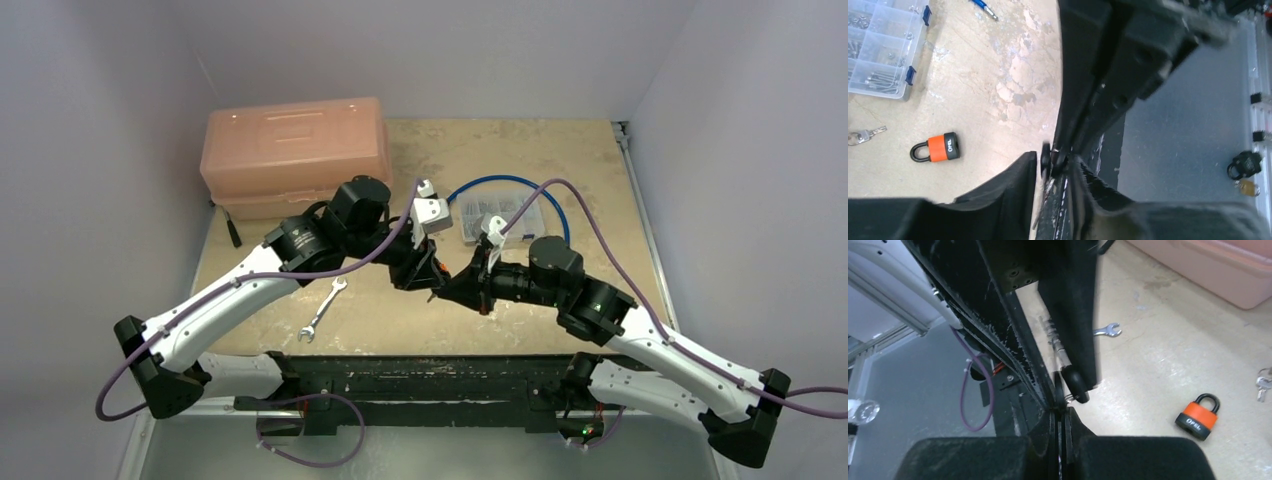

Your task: Unlock with the key

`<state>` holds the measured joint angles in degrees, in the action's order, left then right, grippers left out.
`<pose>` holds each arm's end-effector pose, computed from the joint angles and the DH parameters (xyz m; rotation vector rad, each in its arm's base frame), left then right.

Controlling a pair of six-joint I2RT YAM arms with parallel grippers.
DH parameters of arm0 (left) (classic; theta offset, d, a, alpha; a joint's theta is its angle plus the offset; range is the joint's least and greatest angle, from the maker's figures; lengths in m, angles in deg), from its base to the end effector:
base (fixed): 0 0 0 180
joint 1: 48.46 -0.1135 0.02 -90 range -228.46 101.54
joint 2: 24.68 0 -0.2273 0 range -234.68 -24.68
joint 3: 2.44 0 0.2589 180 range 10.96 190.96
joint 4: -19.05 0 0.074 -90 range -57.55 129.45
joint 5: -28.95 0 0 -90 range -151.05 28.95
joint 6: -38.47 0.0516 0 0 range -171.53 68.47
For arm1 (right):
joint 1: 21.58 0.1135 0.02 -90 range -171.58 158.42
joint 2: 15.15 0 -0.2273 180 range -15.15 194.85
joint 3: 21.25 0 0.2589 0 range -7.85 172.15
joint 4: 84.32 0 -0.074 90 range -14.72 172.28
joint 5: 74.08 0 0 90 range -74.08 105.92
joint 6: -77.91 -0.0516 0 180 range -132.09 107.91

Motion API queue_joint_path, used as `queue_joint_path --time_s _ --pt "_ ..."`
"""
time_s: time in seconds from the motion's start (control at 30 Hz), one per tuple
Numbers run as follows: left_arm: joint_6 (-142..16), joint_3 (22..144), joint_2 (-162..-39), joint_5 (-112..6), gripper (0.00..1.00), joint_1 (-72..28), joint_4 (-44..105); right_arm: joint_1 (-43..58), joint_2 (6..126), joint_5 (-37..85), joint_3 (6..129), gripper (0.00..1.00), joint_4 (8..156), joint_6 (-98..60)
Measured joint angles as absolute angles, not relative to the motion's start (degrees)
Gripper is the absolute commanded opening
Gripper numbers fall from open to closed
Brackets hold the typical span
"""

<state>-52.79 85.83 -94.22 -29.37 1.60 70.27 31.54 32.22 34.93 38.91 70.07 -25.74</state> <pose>0.1623 -0.2361 0.3463 1.2340 1.8821 -1.0971 0.1295 0.2007 0.3108 -0.8863 1.7138 1.1071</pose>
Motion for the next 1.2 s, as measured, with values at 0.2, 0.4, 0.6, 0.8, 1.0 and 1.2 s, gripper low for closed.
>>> queue_joint_path --time_s 0.2,0.4,0.6,0.8,1.0,1.2 --pt "-54.36 88.02 -98.87 -31.68 0.91 1.56 66.77 31.72 29.16 38.77 33.67 0.00 74.97 -31.33" --pt "-58.52 90.33 -99.05 -36.71 0.97 1.53 65.64 31.72 25.64 40.94 26.61 0.00 86.95 -40.62" --pt "-61.27 92.08 -94.70 -42.81 0.93 1.51 65.74 31.72 25.73 39.15 22.43 0.00 98.86 -50.19" --pt "-61.53 91.03 -85.26 -45.00 0.75 1.51 65.24 31.72 26.50 34.49 20.51 0.00 109.92 -59.16" --pt "-62.87 90.51 -82.96 -45.08 0.62 1.51 65.11 31.72 26.19 27.74 18.72 0.00 116.80 -67.77" --pt "-66.74 85.85 -82.90 -45.00 0.54 1.49 64.61 31.72 24.53 20.33 18.67 0.00 116.65 -73.76"
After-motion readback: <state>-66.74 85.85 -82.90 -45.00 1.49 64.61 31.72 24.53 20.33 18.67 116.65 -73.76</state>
